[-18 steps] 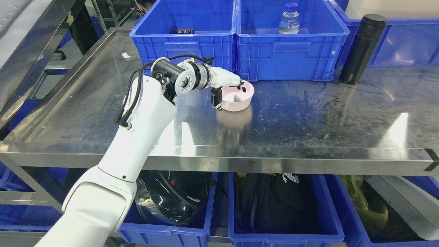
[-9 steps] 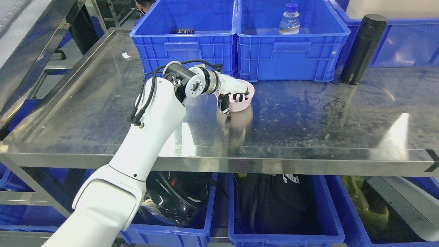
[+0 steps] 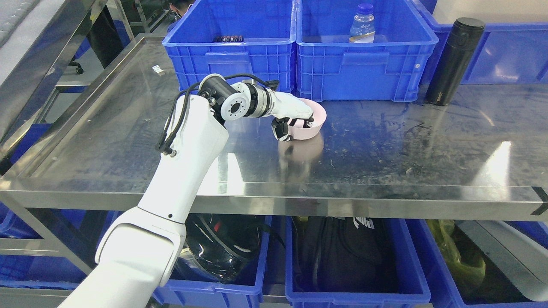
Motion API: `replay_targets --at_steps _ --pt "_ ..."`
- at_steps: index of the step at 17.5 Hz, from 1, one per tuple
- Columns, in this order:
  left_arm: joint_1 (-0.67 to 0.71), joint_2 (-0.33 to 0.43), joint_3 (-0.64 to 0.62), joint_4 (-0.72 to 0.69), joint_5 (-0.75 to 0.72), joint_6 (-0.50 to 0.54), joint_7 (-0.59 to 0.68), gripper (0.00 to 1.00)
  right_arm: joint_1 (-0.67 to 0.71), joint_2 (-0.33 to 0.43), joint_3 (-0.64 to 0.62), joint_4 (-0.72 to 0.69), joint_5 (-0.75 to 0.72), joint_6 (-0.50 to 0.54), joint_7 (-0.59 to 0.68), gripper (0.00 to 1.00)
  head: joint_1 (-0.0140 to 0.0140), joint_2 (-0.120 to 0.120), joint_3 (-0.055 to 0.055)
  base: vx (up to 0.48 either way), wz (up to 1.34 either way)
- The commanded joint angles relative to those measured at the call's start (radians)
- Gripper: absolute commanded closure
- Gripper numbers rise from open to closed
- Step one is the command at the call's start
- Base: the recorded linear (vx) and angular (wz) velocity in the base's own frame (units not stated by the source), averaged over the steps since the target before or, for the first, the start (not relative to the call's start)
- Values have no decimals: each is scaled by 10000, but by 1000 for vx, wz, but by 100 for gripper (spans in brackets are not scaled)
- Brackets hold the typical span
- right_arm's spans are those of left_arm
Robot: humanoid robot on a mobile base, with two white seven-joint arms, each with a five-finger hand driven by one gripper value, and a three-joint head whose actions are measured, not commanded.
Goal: Stack pink IKEA bowl on shelf middle layer
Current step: 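Lift the pink bowl off the table with the left hand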
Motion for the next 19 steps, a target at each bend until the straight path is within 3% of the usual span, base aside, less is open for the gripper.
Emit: replay_targets --at_steps 1,5,11,19 --pt "81 23 3063 -664 425 -1063 9 100 32 -175 0 -175 0 -6 -7 0 0 0 0 0 0" --pt "219 23 4047 -1553 1469 -1803 -7 100 32 -175 0 -175 0 -6 -7 0 0 0 0 0 0" --pt "1642 23 4095 -3899 3722 -3133 8 100 32 -175 0 -175 0 -6 -7 0 0 0 0 0 0" --pt "3333 23 4280 -4715 4584 -3245 407 99 32 -175 0 -175 0 -6 -7 0 0 0 0 1 24"
